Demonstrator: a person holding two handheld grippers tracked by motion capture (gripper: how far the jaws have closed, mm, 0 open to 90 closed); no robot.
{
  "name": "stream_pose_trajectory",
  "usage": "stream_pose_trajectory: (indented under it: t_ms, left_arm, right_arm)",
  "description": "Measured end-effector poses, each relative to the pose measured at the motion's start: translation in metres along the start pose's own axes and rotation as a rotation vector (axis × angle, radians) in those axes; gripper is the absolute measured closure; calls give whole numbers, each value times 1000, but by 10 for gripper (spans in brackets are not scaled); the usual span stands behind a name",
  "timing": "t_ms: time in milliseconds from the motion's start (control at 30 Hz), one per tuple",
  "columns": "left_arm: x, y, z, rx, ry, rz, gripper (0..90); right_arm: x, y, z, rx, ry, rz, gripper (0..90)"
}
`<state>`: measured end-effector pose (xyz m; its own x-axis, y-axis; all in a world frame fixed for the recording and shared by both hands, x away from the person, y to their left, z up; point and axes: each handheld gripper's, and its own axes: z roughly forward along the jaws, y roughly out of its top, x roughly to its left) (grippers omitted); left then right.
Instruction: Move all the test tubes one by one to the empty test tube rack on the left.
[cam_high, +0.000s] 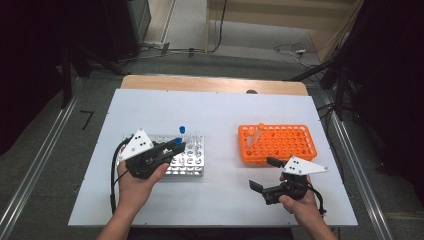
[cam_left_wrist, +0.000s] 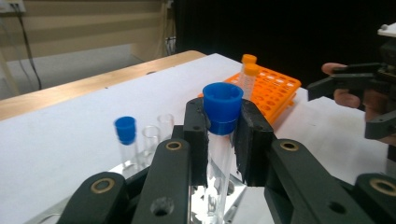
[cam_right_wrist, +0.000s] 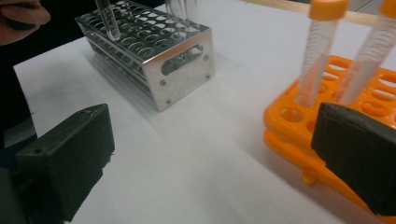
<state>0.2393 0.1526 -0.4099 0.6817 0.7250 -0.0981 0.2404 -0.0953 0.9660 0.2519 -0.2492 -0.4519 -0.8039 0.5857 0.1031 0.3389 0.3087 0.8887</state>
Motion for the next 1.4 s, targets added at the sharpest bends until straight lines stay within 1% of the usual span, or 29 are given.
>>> stream_pose_trajectory:
  t_ms: [100,133,200,233,300,333,433,600,667,733,867,933,1100,1133,1167,1200,1233,1267,1333,1400]
  left_arm:
    - [6,3,-1,-4,18,2,767]
    - [9,4,-1,-9,22,-1,767]
    - [14,5,-1,-7,35,-4,767]
    - [16,6,0,-9,41,-6,767]
    - [21,6,2,-8,53,-13,767]
    - [23,6,3,-10,60,-15,767]
    - [30,6,8,-11,78,-25,767]
    - [40,7,15,-16,117,-23,767]
    - [43,7,18,-13,130,-34,767]
    - [47,7,23,-7,146,-34,767]
    - [51,7,29,-4,159,-37,767]
    - [53,7,32,-5,162,-37,767]
    - [55,2,40,24,181,-36,767]
    - [55,2,41,34,193,-35,767]
    - [55,1,42,44,194,-30,766]
    - [55,0,43,50,191,-34,766]
    - [54,0,44,58,192,-28,766]
    - [54,-1,44,62,203,-20,766]
    - [53,-4,45,84,206,-26,765]
    - [52,-6,45,108,221,-18,762]
  right_arm:
    - [-5,-3,-6,-6,-23,8,0]
    - [-7,-4,-8,-6,-39,12,0]
    - [-11,-7,-11,-6,-43,21,0]
    - [-13,-7,-12,-11,-63,23,0]
    - [-17,-7,-14,-18,-70,38,0]
    - [-18,-7,-15,-23,-81,42,0]
    - [-20,-7,-16,-26,-89,42,12]
    - [-22,-8,-16,-30,-86,35,14]
    - [-22,-8,-16,-29,-85,34,13]
    - [-22,-8,-16,-29,-85,35,14]
    - [-23,-9,-16,-32,-81,42,14]
    - [-24,-9,-16,-34,-66,47,14]
    - [-23,-9,-16,-33,-57,43,14]
    - [-23,-9,-16,-32,-57,44,14]
    - [-23,-9,-16,-33,-55,43,14]
    - [-23,-9,-16,-33,-54,43,14]
    - [-24,-9,-16,-34,-54,41,14]
    - [-24,-9,-16,-34,-52,39,14]
    - [-24,-9,-16,-33,-53,40,14]
    - [-25,-10,-16,-33,-54,39,14]
